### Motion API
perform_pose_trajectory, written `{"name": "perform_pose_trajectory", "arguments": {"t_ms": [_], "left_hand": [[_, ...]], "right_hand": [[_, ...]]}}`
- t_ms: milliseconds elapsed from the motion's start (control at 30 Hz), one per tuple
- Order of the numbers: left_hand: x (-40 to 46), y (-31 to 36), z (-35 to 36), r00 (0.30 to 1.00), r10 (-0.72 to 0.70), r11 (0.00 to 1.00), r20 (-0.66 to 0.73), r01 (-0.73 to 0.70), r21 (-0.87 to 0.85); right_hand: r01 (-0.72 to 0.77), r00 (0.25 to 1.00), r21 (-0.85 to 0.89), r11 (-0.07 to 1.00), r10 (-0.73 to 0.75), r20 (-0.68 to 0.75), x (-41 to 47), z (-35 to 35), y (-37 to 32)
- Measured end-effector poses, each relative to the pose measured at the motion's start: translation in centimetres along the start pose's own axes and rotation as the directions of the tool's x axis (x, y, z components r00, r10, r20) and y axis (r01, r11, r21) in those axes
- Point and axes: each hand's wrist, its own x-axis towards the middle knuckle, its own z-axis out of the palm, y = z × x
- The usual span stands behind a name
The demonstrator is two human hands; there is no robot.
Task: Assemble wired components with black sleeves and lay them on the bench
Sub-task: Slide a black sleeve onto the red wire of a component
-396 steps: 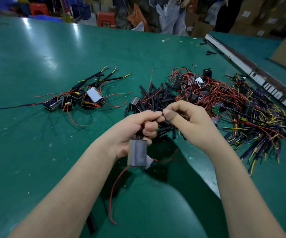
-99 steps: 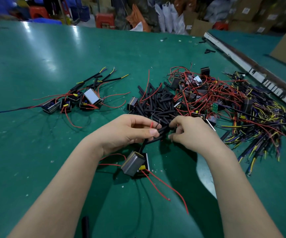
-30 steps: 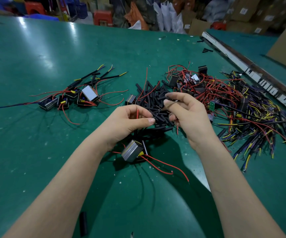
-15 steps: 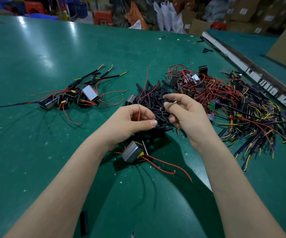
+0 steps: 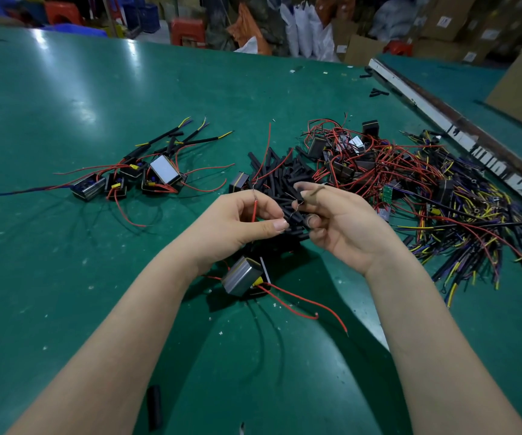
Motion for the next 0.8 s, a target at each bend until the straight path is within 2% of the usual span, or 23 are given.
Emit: {"name": "perform_pose_trajectory", "arguments": {"t_ms": [133, 267, 333, 433, 567, 700, 800], "left_hand": [[0.13, -0.09, -0.02, 1.0, -0.01, 1.0, -0.026, 0.01, 0.005], [0.28, -0.23, -0.09, 0.996, -0.022, 1.0, -0.09, 0.023, 0.01], [0.31, -0.28, -0.08, 0.996, -0.019, 1.0, -0.091, 0.02, 0.006], [0.29, -0.35, -0.04, 0.998, -0.003, 1.0, -0.07, 0.004, 0.001], [0.28, -0.44, -0.05, 0.998, 0.004, 1.0, -0.063, -0.005, -0.009], [0.32, -0.42, -0.09, 0.998, 0.002, 1.0, -0.064, -0.002, -0.006], [0.36, -0.43, -0.08, 0.997, -0.007, 1.0, -0.076, 0.006, -0.004]], "right_hand": [[0.126, 0.99, -0.079, 0.989, -0.13, -0.055, 0.09, -0.15, 0.14], [0.378, 0.909, -0.27, 0.885, -0.41, -0.07, -0.08, 0.16, 0.28], [0.433, 0.879, -0.298, 0.851, -0.472, -0.07, -0.11, 0.31, 0.47], [0.42, 0.88, -0.286, 0.861, -0.463, -0.104, -0.04, 0.49, 0.7], [0.337, 0.921, -0.173, 0.925, -0.362, -0.145, 0.08, 0.39, 0.62], [0.272, 0.949, -0.123, 0.954, -0.287, -0.133, 0.2, 0.24, 0.58], [0.283, 0.948, -0.094, 0.955, -0.293, -0.123, 0.24, 0.25, 0.51]]}}
